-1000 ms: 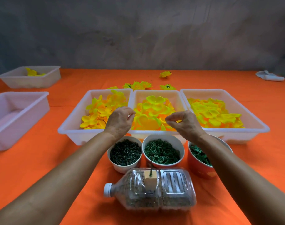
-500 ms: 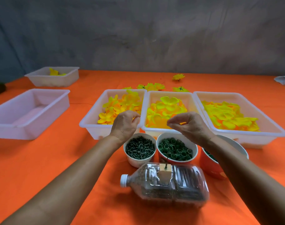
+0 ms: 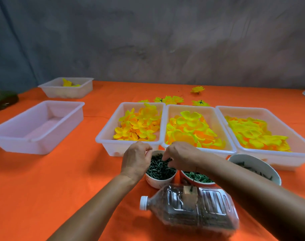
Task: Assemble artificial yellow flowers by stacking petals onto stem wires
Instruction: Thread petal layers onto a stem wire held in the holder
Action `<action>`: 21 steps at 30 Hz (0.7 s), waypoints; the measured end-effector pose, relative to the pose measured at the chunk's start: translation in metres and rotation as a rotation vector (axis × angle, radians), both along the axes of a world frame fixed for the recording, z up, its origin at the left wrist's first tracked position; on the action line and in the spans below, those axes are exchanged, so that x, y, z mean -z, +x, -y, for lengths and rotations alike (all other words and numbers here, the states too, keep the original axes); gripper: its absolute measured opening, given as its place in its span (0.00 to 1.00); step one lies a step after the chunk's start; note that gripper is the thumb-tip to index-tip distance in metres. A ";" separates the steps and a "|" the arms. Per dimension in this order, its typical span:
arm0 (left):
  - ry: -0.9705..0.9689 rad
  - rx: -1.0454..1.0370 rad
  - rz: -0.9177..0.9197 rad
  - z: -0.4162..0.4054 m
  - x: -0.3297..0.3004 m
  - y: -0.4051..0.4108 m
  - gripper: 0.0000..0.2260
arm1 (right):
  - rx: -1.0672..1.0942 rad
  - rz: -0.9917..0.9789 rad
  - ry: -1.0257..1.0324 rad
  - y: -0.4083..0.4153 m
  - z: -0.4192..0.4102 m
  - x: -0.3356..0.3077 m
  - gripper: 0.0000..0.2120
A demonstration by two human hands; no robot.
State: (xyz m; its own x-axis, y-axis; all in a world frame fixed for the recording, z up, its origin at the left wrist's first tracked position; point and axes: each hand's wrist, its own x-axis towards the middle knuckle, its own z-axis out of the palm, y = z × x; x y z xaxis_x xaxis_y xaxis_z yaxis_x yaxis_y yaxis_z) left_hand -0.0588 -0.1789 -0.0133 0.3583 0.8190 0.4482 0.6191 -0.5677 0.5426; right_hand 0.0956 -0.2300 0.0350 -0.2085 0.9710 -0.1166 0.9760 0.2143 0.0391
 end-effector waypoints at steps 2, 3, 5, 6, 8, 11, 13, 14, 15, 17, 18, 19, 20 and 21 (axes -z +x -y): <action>-0.009 -0.012 0.007 0.001 0.003 0.001 0.06 | -0.029 0.078 -0.026 -0.003 -0.002 0.000 0.09; -0.013 -0.019 0.009 0.001 0.004 0.002 0.06 | -0.036 0.121 -0.041 -0.005 -0.003 0.001 0.09; -0.017 -0.022 -0.006 0.002 0.007 0.002 0.06 | -0.040 0.189 -0.053 -0.006 -0.004 0.003 0.10; -0.021 -0.017 -0.022 0.002 0.008 0.003 0.06 | -0.043 0.215 -0.046 -0.007 -0.005 0.004 0.10; -0.036 -0.008 -0.038 0.002 0.011 0.004 0.06 | -0.062 0.261 -0.021 -0.008 -0.006 0.006 0.10; -0.064 -0.003 -0.041 0.003 0.012 0.006 0.06 | -0.110 0.304 -0.006 -0.008 -0.007 0.007 0.11; -0.068 0.000 -0.050 0.003 0.012 0.008 0.06 | -0.136 0.341 0.002 -0.008 -0.008 0.007 0.10; -0.068 -0.002 -0.053 0.004 0.012 0.009 0.06 | -0.146 0.357 0.009 -0.008 -0.009 0.008 0.10; -0.067 -0.005 -0.059 0.004 0.012 0.010 0.06 | -0.151 0.363 0.012 -0.007 -0.010 0.009 0.10; -0.064 -0.015 -0.078 0.005 0.012 0.012 0.06 | -0.157 0.365 0.011 -0.007 -0.011 0.010 0.10; -0.063 -0.016 -0.088 0.005 0.012 0.013 0.06 | -0.158 0.361 0.012 -0.006 -0.011 0.010 0.09; -0.062 -0.015 -0.096 0.005 0.012 0.013 0.06 | -0.154 0.352 0.011 -0.006 -0.010 0.010 0.09; -0.060 -0.015 -0.105 0.006 0.012 0.014 0.06 | -0.149 0.340 0.010 -0.005 -0.010 0.010 0.09; -0.058 -0.016 -0.113 0.006 0.012 0.015 0.06 | -0.143 0.325 0.011 -0.005 -0.008 0.009 0.08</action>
